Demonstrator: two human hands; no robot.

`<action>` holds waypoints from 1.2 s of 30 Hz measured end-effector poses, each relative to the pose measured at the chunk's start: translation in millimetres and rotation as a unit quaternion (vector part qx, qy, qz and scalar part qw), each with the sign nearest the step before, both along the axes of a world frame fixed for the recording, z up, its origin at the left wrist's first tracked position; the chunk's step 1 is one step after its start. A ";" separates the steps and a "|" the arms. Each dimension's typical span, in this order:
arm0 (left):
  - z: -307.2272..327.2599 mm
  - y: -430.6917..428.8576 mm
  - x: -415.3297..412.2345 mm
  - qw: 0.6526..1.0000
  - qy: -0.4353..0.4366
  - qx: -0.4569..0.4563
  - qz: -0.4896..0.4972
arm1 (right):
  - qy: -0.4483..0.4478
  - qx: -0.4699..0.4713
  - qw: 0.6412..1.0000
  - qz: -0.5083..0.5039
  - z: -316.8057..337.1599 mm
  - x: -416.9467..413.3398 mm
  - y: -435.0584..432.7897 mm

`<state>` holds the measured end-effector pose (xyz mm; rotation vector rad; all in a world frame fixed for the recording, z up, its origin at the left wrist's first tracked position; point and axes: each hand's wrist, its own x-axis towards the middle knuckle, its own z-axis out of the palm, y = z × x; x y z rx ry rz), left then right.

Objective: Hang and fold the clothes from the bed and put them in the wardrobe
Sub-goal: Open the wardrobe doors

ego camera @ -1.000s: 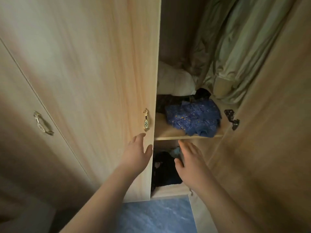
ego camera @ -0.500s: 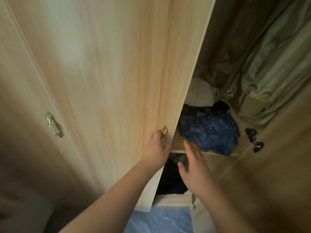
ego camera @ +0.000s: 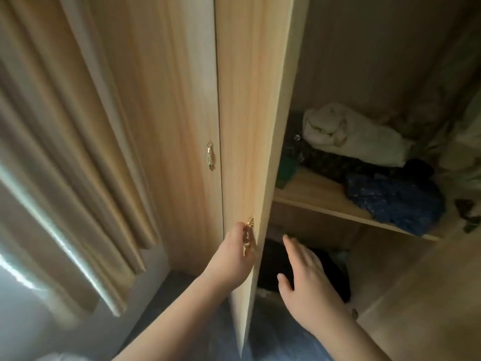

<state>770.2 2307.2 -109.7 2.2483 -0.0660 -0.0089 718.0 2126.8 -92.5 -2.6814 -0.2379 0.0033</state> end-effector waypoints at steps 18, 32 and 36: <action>-34.4 154.9 -135.4 0.973 0.001 0.204 -0.112 | 0.001 -0.046 0.987 -0.154 -12.8 -174.7 121.1; -26.5 -93.4 -346.9 0.823 -0.106 0.281 -0.483 | 0.012 -0.024 0.880 -0.474 -36.0 -476.7 -25.0; -33.9 -175.2 -456.7 0.773 -0.121 0.275 -0.558 | 0.042 -0.061 0.850 -0.522 -48.9 -599.9 -67.1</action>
